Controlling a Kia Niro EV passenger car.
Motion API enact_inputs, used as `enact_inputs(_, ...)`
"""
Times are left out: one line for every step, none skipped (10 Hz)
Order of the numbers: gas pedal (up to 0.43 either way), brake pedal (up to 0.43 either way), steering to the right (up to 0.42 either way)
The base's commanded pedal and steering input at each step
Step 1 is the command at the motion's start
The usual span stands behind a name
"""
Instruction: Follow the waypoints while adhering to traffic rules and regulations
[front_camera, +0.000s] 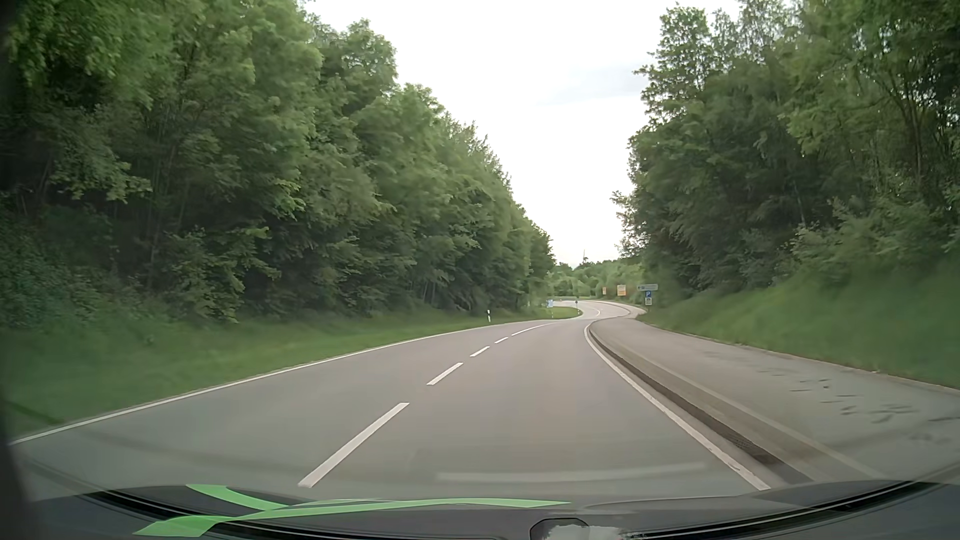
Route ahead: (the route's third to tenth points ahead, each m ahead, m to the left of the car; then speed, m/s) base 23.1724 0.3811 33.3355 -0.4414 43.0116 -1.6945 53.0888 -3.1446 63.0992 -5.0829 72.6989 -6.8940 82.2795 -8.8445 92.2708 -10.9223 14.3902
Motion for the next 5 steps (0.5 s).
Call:
enact_inputs(0.039,0.000,0.012)
enact_inputs(0.039,0.000,0.012)
enact_inputs(0.039,0.000,0.013)
enact_inputs(0.039,0.000,0.015)
enact_inputs(0.039,0.000,0.015)
